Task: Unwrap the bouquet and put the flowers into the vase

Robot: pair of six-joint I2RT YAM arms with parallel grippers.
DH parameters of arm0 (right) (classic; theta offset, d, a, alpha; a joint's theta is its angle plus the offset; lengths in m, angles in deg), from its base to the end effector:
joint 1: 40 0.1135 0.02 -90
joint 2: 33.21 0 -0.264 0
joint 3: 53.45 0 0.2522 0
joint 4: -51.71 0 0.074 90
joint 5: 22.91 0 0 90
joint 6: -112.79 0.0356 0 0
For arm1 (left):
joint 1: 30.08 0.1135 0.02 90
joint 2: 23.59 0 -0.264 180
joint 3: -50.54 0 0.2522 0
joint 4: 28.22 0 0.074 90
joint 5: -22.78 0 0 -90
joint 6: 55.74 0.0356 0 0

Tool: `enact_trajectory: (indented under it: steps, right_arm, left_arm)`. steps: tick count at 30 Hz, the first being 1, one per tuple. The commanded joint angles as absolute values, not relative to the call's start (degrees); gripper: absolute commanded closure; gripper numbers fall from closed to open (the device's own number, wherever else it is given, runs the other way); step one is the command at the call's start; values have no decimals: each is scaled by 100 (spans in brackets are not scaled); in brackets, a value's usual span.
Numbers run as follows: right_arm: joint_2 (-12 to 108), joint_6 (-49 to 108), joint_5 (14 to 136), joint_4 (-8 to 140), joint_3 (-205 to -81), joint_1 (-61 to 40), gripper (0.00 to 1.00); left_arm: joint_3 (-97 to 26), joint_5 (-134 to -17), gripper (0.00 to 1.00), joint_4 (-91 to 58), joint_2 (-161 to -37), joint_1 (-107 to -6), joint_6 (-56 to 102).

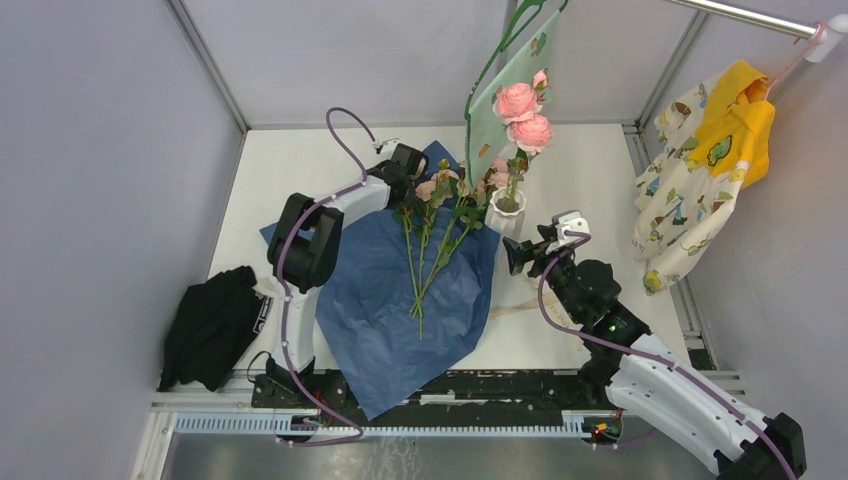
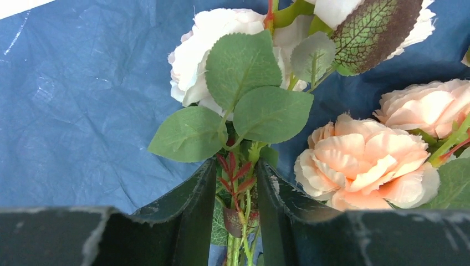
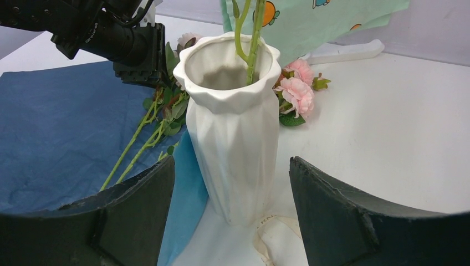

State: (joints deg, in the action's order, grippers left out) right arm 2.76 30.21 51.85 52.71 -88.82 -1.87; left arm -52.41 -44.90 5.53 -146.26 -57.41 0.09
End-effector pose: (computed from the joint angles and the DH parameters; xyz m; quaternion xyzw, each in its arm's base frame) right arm 0.1370 0.0956 0.2629 -0.0990 0.7097 0.1798 0.6739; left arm 0.4180 -0.2008 0.1647 -0.1161 0.9264 0.0007 0.3582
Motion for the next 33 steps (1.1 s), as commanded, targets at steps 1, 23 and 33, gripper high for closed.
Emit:
enact_trajectory:
  steps: [1, 23, 33]
  right_arm:
    - [256, 3038, 5193, 5029, -8859, -204, 19]
    - [318, 3149, 5249, 4886, -8779, -200, 19]
    - [135, 3147, 5228, 4859, -8698, -200, 19]
  left_arm:
    - [-5322, -4527, 60, 324, -14533, -5690, 306]
    - [-5398, -4722, 96, 409, -14540, -5658, 404]
    - [-4693, -4373, 98, 260, -12448, -5665, 471]
